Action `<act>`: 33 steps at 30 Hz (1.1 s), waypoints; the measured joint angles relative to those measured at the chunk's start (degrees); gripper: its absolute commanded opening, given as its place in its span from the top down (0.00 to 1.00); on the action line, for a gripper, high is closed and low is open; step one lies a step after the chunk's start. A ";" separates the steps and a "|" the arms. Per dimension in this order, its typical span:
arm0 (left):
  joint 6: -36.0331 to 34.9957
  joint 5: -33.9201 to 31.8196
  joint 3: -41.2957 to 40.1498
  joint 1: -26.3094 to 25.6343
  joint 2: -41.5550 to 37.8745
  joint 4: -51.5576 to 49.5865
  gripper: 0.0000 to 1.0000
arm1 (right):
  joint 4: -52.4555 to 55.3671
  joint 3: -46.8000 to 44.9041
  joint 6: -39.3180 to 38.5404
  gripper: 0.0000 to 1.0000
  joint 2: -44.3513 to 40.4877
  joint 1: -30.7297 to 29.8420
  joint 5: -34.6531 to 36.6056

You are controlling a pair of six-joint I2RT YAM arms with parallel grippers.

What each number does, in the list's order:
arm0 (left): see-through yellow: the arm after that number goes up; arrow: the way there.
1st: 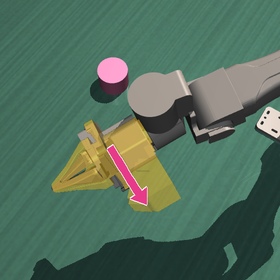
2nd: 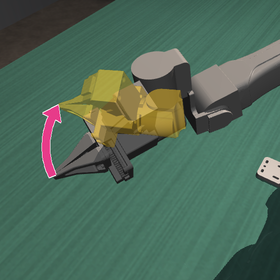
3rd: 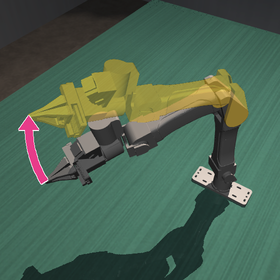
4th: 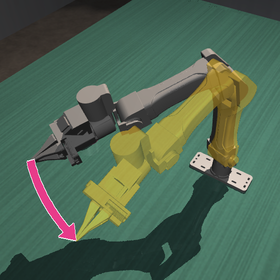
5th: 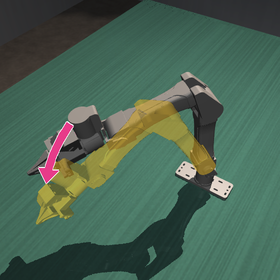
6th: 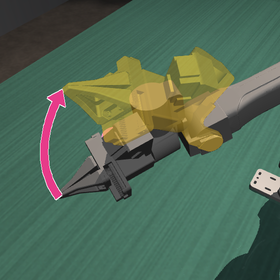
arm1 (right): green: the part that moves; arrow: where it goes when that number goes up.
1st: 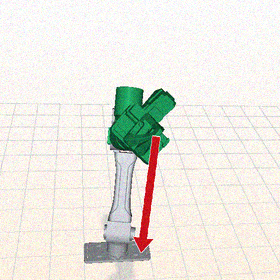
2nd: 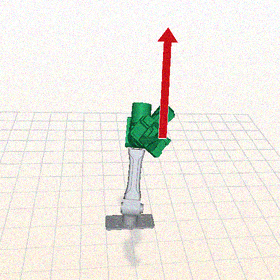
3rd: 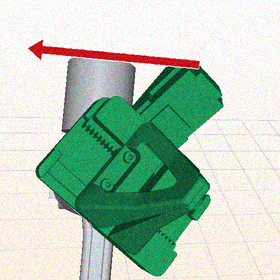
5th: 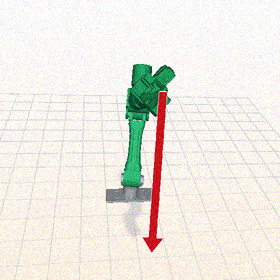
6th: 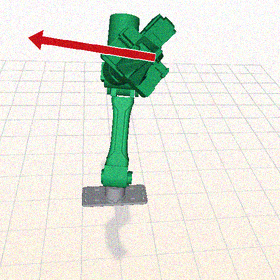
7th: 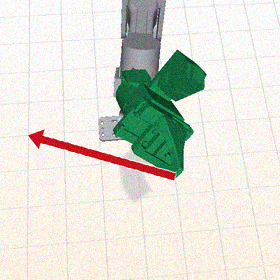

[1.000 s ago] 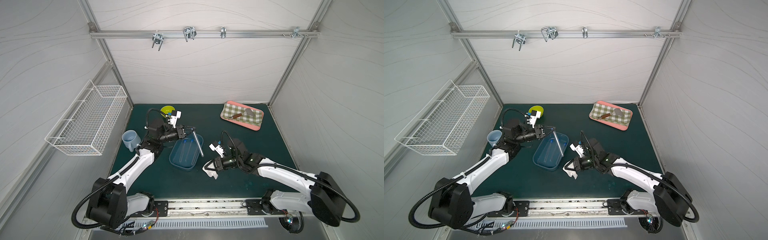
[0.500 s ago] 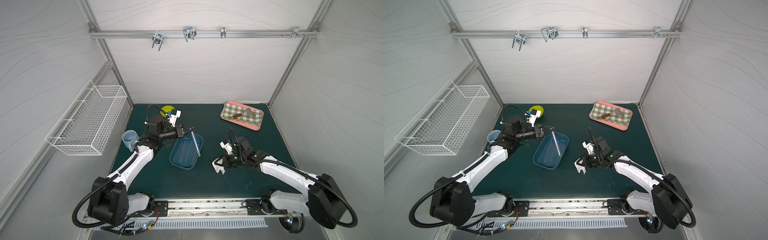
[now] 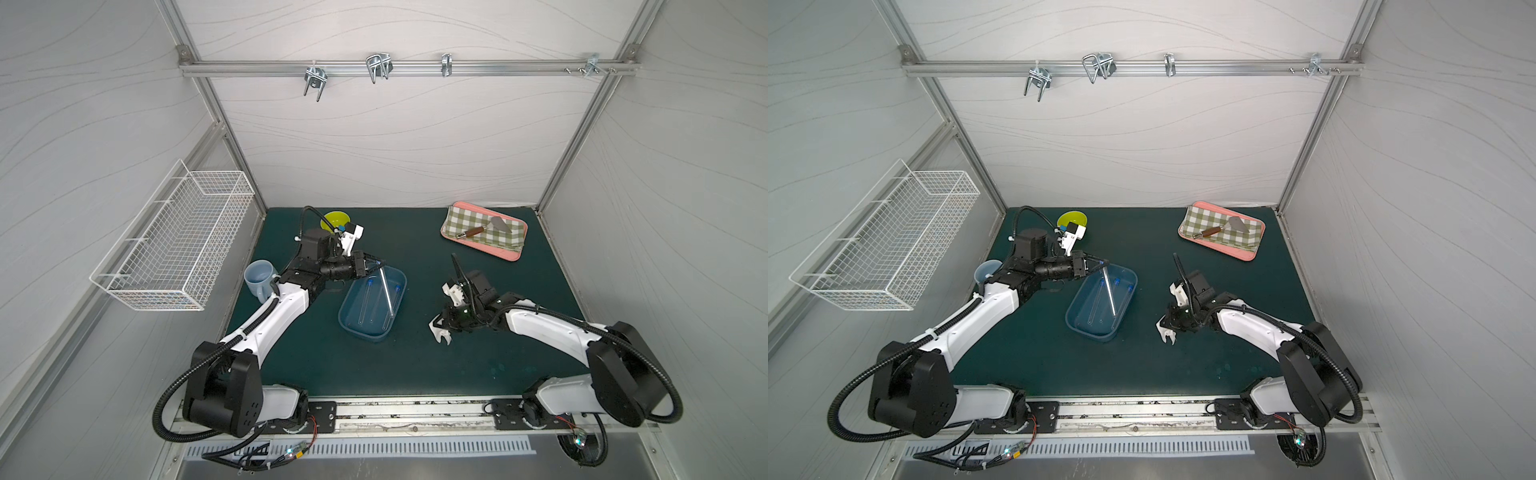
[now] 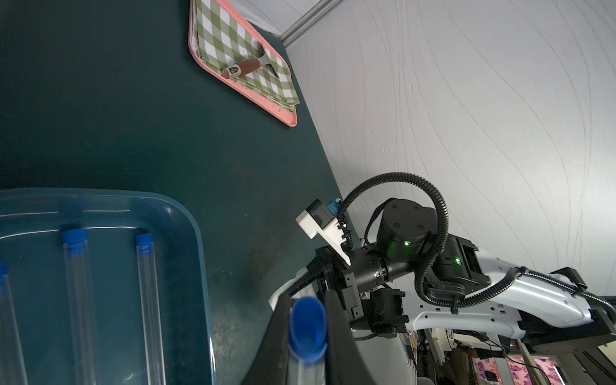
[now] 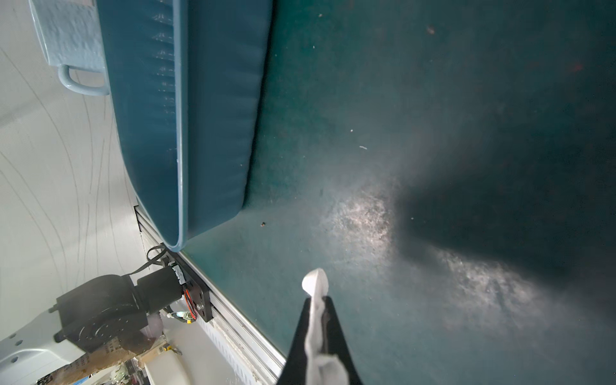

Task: Wipe the exteriors of test tubes
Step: Place the test tube in the storage box.

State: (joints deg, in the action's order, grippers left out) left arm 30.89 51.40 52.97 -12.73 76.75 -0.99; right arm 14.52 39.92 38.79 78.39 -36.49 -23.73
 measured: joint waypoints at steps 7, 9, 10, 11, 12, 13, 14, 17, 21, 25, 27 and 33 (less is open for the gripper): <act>-4.94 -1.05 3.34 0.98 1.57 -5.01 0.93 | 0.00 0.09 -0.66 1.00 0.04 0.04 0.13; -7.02 -2.21 4.63 1.20 2.84 -7.37 0.93 | -0.13 0.09 -0.68 1.00 0.04 0.11 0.13; -8.09 -2.95 5.27 1.22 3.48 -8.59 0.93 | -0.22 0.09 -0.68 1.00 0.07 0.15 0.13; -9.20 -3.72 5.88 1.29 4.22 -9.86 0.93 | -0.33 0.09 -0.70 1.00 0.11 0.17 0.11; -10.34 -4.46 6.47 1.33 5.03 -11.15 0.94 | -0.48 0.09 -0.72 1.00 0.31 0.24 0.07; -11.37 -5.07 6.99 1.33 5.84 -12.22 0.94 | -0.52 0.09 -0.79 1.00 0.52 0.26 -0.04; -12.44 -5.79 7.56 1.33 6.82 -13.29 0.94 | -0.55 0.09 -0.87 1.00 0.90 0.26 -0.13; -14.88 -7.74 9.01 1.33 10.03 -15.56 0.94 | -0.52 0.15 -1.11 1.00 2.03 0.35 -0.28; -17.49 -11.21 10.64 0.63 15.26 -17.33 0.93 | 0.17 1.75 -1.55 1.00 3.96 0.37 0.02; -20.48 -15.41 13.81 -1.86 20.94 -19.69 0.90 | 0.50 4.48 -2.23 1.00 6.95 0.42 1.03; -21.57 -17.27 14.73 -3.74 23.21 -19.74 0.89 | 0.52 5.31 -2.38 1.00 8.39 0.42 1.66; -22.82 -20.50 15.06 -6.23 28.30 -20.13 0.77 | 0.96 7.19 -2.69 0.95 11.96 0.42 3.30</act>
State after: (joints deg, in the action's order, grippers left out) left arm 8.08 30.89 68.03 -18.96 105.06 -21.12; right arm 15.49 47.11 36.10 90.35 -36.07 -20.43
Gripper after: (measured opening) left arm 0.196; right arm 0.049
